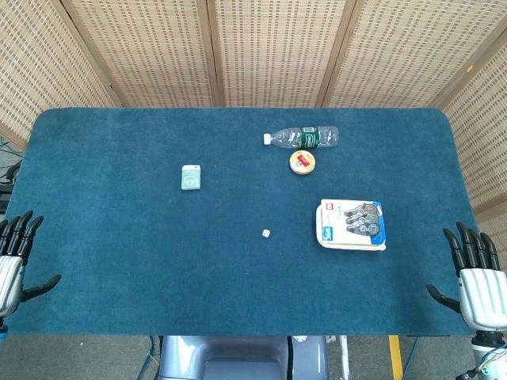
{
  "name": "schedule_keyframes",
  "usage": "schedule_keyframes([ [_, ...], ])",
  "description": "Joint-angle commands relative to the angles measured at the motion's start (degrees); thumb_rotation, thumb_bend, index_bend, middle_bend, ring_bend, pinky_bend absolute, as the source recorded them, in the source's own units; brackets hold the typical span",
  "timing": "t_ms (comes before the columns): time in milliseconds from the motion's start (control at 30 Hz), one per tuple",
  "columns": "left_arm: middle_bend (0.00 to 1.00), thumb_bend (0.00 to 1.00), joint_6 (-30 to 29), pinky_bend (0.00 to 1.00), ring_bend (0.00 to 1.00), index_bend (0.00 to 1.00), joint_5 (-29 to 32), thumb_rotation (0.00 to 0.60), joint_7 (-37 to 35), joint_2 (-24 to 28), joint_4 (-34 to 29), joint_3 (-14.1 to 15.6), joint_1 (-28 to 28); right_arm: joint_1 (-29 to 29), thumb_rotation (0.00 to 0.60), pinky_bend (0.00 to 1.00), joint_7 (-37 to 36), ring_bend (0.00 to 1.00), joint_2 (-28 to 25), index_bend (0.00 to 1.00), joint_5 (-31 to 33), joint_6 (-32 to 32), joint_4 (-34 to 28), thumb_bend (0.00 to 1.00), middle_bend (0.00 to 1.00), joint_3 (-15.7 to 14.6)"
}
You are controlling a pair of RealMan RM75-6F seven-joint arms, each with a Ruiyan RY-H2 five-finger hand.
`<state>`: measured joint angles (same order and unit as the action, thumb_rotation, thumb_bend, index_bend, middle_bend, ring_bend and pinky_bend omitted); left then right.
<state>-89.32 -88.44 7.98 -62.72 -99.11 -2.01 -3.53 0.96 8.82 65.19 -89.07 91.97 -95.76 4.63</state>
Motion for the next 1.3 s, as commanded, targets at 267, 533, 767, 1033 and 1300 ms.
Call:
schedule_keyframes([
  [267, 0.0, 0.0, 0.5, 0.0, 0.0, 0.0, 0.4, 0.6, 0.3, -0.2, 0.1, -0.2, -0.2, 0.7, 0.6, 0.0, -0.8, 0.0, -0.3, 0.0, 0.1, -1.9, -0.1, 0.0, 0.0, -0.4],
  [533, 0.0, 0.0, 2.3, 0.0, 0.0, 0.0, 2.3, 0.6, 1.8, -0.9, 0.2, -1.0, -1.2, 10.2, 0.6, 0.0, -2.5, 0.0, -3.9, 0.1, -0.7, -13.7, -4.1, 0.0, 0.0, 3.0],
  [767, 0.0, 0.0, 2.9, 0.0, 0.0, 0.0, 4.2, 0.6, 3.1, -1.4, -0.1, -2.1, -1.7, 25.8, 0.6, 0.0, -9.5, 0.0, -0.8, 0.29, 5.4, -32.7, -2.4, 0.14, 0.0, 9.9],
  [1033, 0.0, 0.0, 4.7, 0.0, 0.0, 0.0, 7.0, 0.6, 4.7, -1.6, -0.2, -3.0, -2.6, 35.5, 0.6, 0.0, -3.9, 0.0, 7.5, 0.33, 17.4, -44.9, 4.3, 0.25, 0.0, 12.0],
  [1300, 0.0, 0.0, 4.9, 0.0, 0.0, 0.0, 7.8, 0.6, 5.7, -2.0, -0.6, -3.4, -3.0, 39.9, 0.6, 0.0, 5.6, 0.0, 14.7, 0.37, 25.2, -46.0, 8.8, 0.26, 0.0, 10.7],
])
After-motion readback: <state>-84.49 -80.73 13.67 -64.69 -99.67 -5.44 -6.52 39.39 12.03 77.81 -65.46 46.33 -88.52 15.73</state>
